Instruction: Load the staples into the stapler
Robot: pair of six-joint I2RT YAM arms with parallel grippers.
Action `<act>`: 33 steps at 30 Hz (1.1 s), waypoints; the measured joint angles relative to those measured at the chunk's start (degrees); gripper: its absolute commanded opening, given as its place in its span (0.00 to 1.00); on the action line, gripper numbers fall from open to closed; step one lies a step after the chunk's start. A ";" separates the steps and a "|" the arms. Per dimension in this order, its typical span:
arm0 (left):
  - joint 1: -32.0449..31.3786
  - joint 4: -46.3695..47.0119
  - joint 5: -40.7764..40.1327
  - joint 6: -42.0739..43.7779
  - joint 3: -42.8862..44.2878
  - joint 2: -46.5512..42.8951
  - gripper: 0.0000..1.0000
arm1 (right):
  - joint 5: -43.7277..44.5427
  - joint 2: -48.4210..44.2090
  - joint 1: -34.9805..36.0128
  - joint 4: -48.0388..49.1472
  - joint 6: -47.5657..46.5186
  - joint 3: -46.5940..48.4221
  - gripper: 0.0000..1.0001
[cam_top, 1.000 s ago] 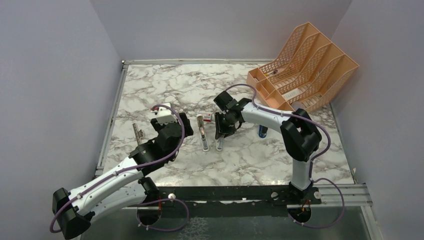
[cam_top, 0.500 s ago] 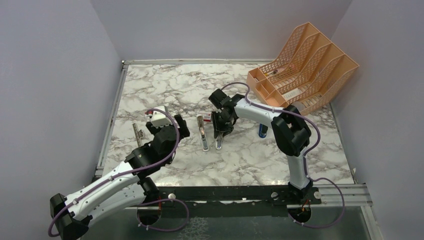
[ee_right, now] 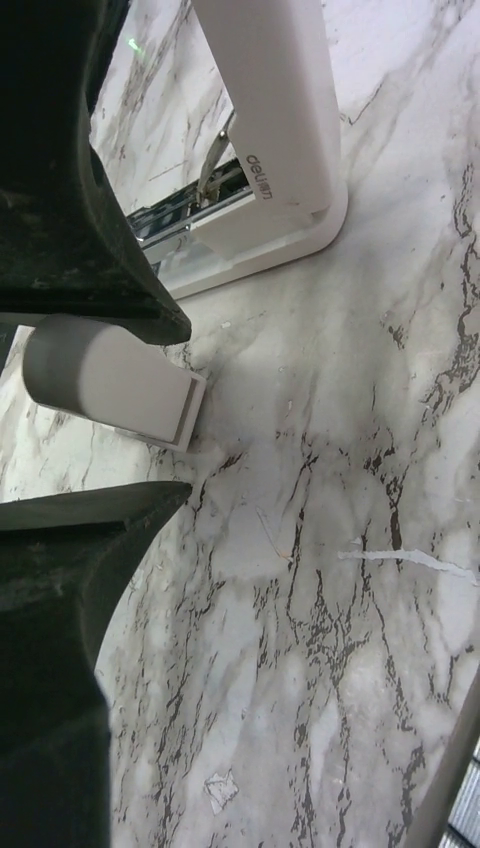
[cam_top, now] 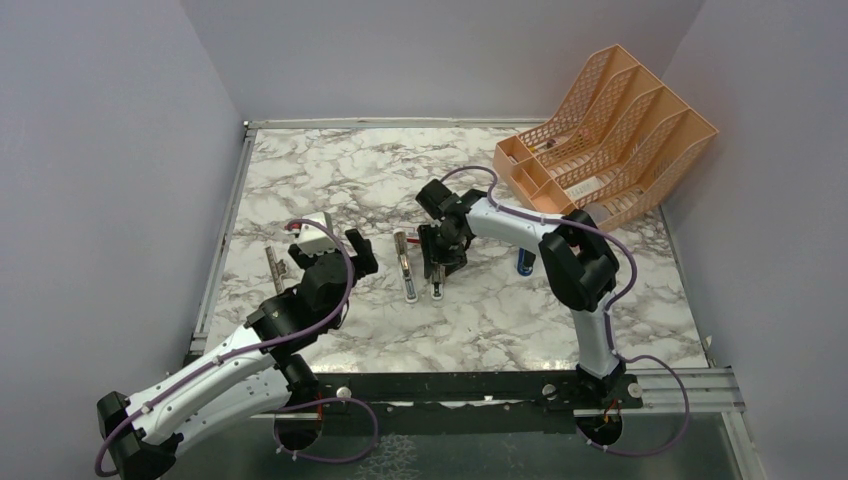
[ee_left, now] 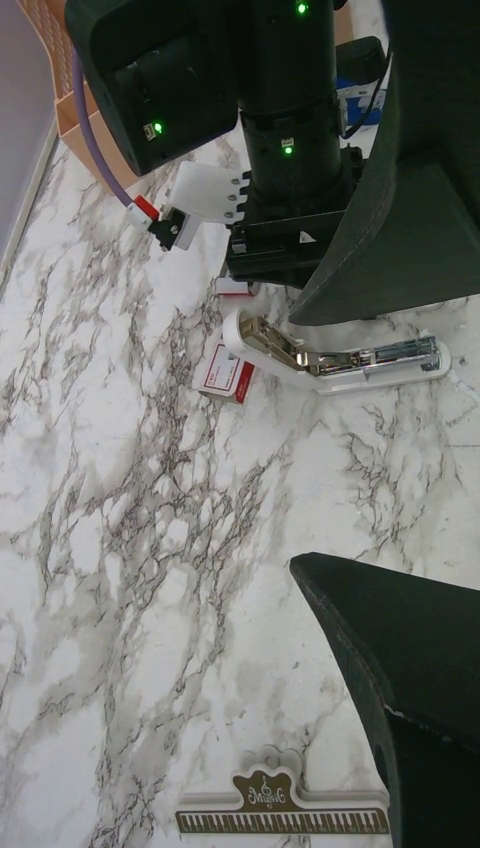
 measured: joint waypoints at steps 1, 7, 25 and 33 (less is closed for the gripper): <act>0.00 0.09 0.13 0.11 0.00 0.02 0.85 | 0.04 -0.15 0.00 0.02 0.04 0.04 0.60; 0.00 1.46 2.73 1.79 0.00 0.26 0.89 | 3.65 -5.11 -0.22 0.04 0.04 0.00 0.61; 0.00 9.18 22.16 7.41 0.31 7.87 0.99 | 21.44 -37.92 -19.52 5.70 2.01 -22.93 0.74; 0.00 11.04 28.35 7.28 3.63 14.43 0.99 | 21.51 -35.78 -20.63 8.72 0.70 -29.22 0.62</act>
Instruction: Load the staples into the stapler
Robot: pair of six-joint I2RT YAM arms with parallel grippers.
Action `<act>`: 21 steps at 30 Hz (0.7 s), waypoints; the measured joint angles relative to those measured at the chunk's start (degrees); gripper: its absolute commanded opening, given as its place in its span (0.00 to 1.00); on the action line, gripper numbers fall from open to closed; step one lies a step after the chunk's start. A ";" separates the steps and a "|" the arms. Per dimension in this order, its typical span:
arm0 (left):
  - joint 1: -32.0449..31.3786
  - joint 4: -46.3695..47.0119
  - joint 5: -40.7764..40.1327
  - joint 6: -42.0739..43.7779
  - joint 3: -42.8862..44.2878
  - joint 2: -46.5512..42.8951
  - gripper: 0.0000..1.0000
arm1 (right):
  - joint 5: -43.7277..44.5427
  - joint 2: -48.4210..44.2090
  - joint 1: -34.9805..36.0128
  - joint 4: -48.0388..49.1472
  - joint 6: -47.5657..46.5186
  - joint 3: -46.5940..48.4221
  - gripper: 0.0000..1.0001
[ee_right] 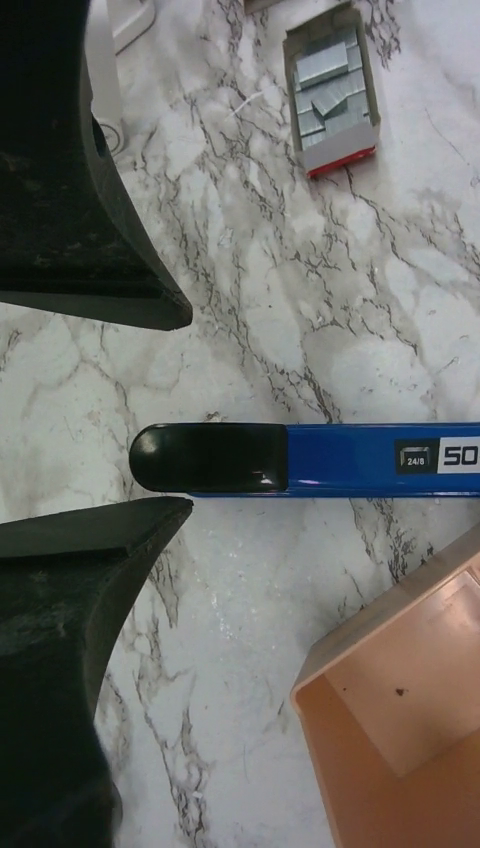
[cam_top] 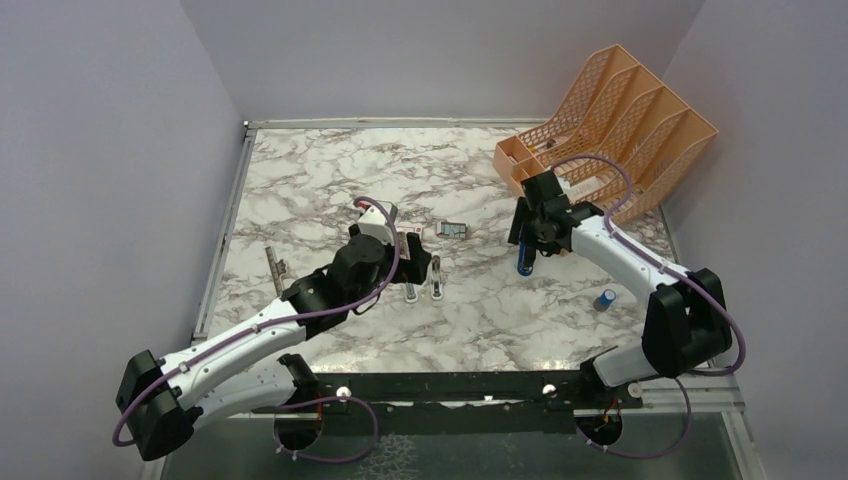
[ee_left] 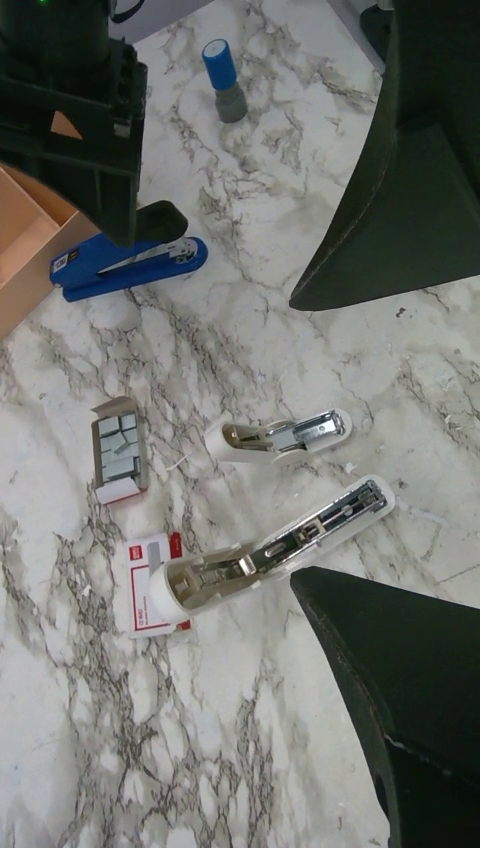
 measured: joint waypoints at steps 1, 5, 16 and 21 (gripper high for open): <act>0.00 0.44 0.74 -0.09 0.09 0.55 0.99 | -0.04 0.63 -0.04 0.50 -0.20 -0.20 0.59; 0.00 1.14 3.96 -0.61 0.55 3.48 0.99 | -0.09 4.33 -0.09 2.29 -0.94 -0.42 0.55; 0.00 3.30 9.68 -1.53 1.95 8.00 0.99 | 1.27 6.01 -0.07 2.51 -1.11 -0.63 0.58; 0.00 3.28 10.43 -1.68 1.95 8.50 0.99 | 2.29 5.44 -0.09 3.54 -0.76 -2.03 0.65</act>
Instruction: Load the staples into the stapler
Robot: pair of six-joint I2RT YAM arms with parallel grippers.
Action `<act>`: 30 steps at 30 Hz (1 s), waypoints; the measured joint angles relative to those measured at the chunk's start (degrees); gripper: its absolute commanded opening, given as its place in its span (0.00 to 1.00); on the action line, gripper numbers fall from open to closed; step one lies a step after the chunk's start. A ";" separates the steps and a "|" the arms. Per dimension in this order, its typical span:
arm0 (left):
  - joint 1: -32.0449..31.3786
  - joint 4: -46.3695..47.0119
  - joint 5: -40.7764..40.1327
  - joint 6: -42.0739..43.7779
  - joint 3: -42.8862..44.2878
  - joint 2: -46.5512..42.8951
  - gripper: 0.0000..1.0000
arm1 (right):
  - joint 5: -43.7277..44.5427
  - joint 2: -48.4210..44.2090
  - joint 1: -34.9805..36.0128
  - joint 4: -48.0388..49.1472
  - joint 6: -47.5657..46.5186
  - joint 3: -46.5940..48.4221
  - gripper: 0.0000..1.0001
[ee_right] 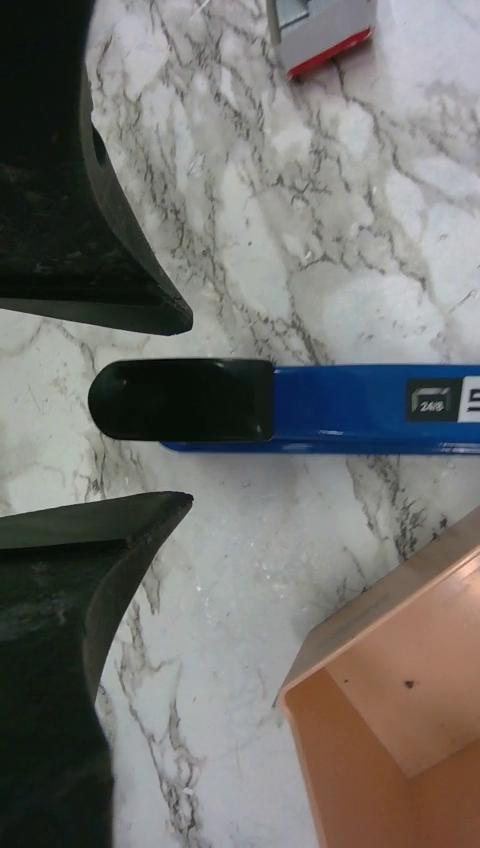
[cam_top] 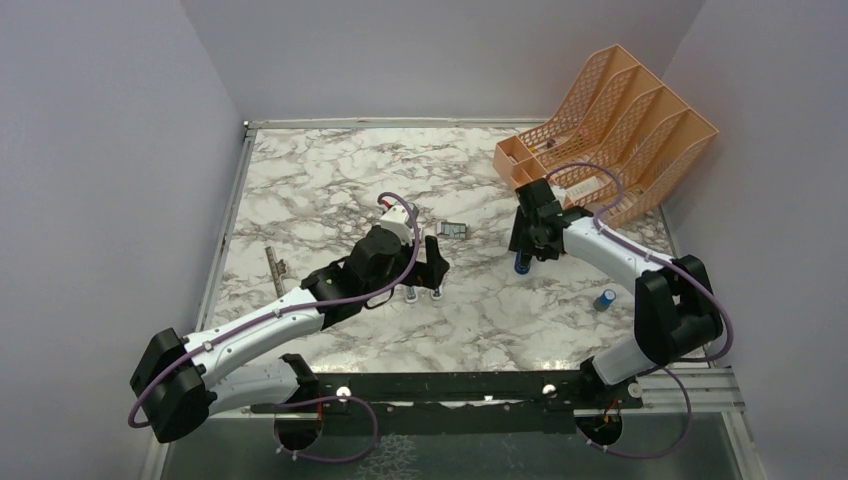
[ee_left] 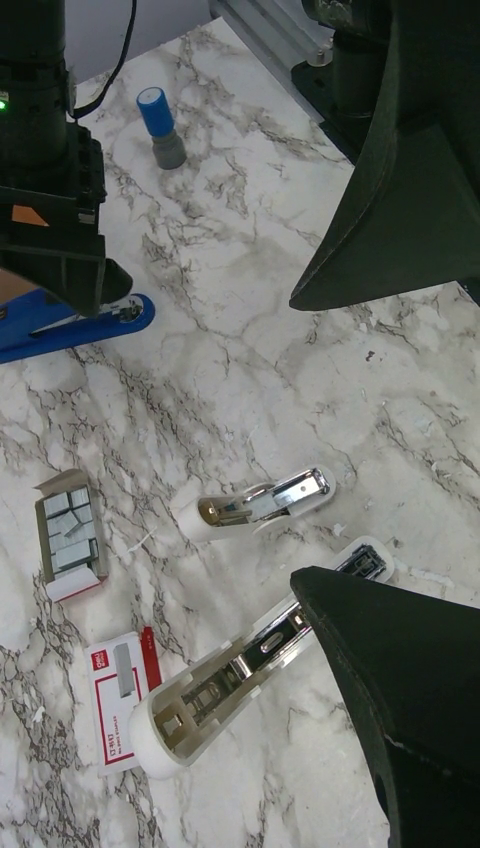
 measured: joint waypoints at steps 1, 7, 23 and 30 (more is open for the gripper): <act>0.00 0.02 0.04 -0.04 0.00 0.00 0.99 | 0.22 -0.48 0.00 0.24 0.07 -0.81 0.65; 0.00 0.17 0.37 -0.28 0.00 0.00 0.99 | 1.53 -3.87 0.00 1.05 0.26 -3.08 0.61; 0.00 2.47 2.95 -2.25 0.00 2.01 0.92 | -2.34 -3.78 -0.11 3.45 0.96 -5.40 0.15; 0.00 9.53 7.30 -9.68 0.00 8.92 0.76 | -9.20 -9.60 -0.37 1.73 1.14 -7.23 0.11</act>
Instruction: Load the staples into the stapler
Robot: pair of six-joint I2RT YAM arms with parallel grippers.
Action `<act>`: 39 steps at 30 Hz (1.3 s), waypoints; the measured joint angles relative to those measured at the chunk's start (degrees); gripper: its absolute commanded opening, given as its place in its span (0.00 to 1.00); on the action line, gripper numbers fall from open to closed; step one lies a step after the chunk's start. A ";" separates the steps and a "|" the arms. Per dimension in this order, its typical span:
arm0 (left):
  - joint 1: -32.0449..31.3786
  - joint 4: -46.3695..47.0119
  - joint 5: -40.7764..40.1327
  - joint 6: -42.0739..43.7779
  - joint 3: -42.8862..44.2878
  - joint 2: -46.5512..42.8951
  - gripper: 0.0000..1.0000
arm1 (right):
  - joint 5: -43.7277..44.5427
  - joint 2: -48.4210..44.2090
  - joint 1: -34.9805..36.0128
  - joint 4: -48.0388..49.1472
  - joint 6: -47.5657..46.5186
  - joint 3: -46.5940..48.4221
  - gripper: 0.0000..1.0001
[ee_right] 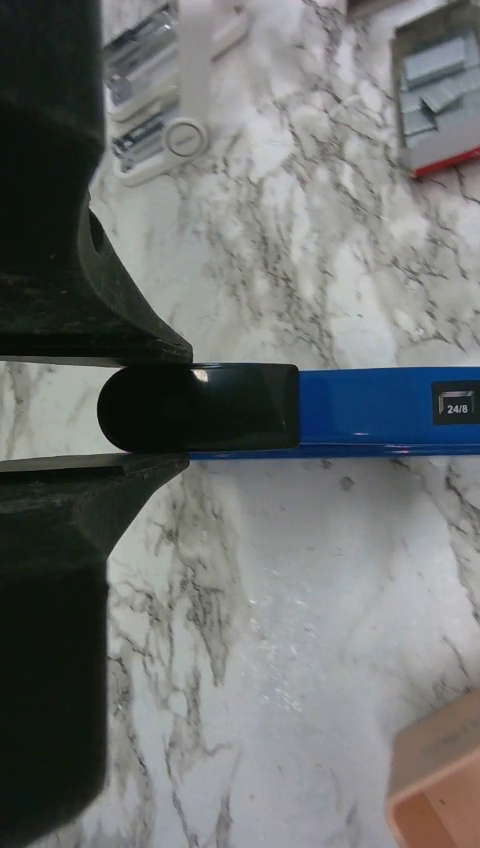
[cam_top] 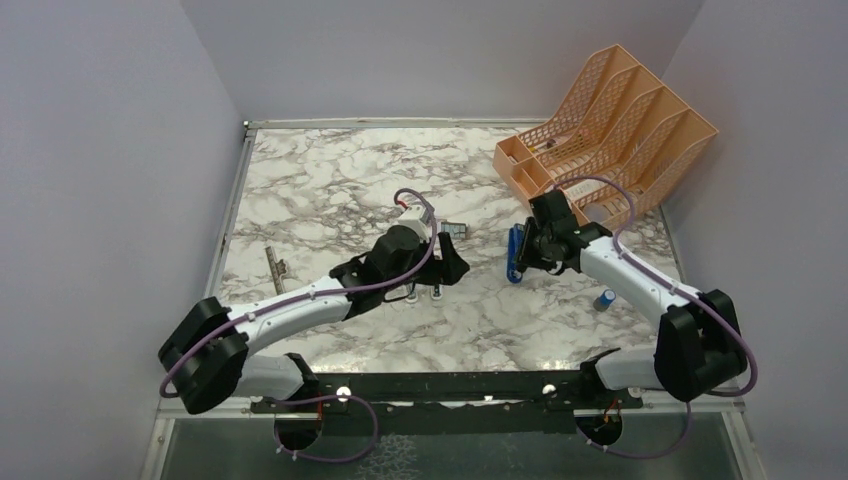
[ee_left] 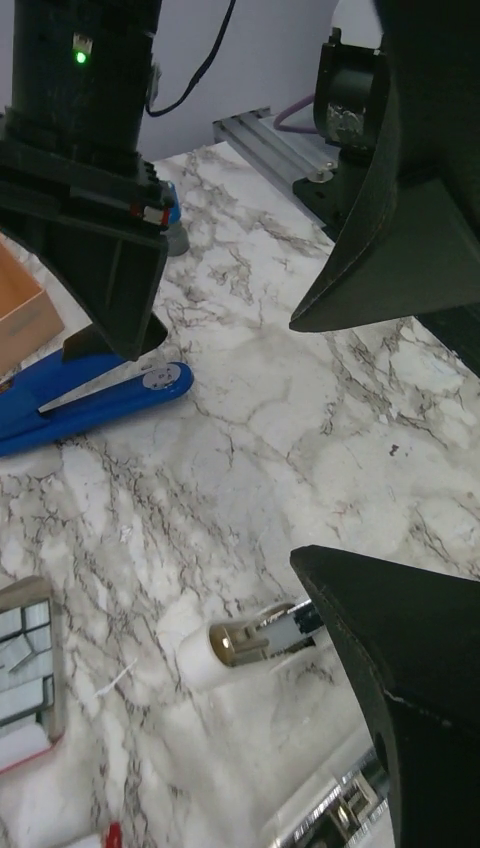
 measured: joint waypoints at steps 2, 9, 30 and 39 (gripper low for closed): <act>-0.11 3.17 1.51 -2.67 0.00 3.37 0.73 | -2.23 -2.49 0.02 -0.96 0.79 -1.05 0.08; -3.69 7.54 4.22 -8.28 2.75 15.41 0.57 | -7.26 -12.92 0.02 -2.45 6.12 -9.44 0.04; -9.73 9.97 5.77 -8.74 13.99 34.62 0.23 | -13.14 -20.50 0.02 -2.80 13.00 -14.14 0.01; -9.31 11.50 7.45 -8.55 13.99 36.96 0.00 | -12.13 -20.39 0.02 -6.38 12.02 -12.00 0.01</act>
